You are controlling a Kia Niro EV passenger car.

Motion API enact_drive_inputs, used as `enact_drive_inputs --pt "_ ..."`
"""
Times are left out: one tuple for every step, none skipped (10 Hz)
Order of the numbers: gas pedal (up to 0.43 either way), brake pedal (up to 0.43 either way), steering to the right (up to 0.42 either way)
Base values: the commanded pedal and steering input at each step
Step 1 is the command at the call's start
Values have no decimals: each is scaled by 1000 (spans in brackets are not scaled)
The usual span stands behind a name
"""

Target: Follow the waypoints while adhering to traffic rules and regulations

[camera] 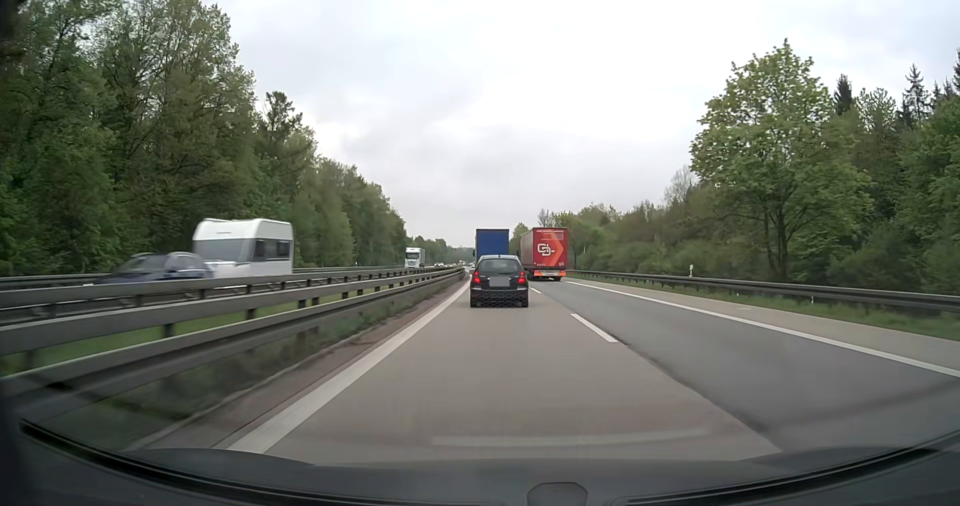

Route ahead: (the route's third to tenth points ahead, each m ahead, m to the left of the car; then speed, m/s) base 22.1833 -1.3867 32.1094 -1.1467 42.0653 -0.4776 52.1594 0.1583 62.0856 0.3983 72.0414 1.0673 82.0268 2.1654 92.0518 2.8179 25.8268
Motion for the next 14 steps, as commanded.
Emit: enact_drive_inputs --pt "0 0 -5" --pt "0 0 -5" --pt "0 0 -5" --pt "0 0 -5" --pt "0 0 -5" --pt "0 0 -5" --pt "0 0 -6" --pt "0 0 -6" --pt "0 0 -6" --pt "0 0 -6" --pt "0 0 -7" --pt "0 0 -7" --pt "0 0 -7" --pt "0 0 -7"
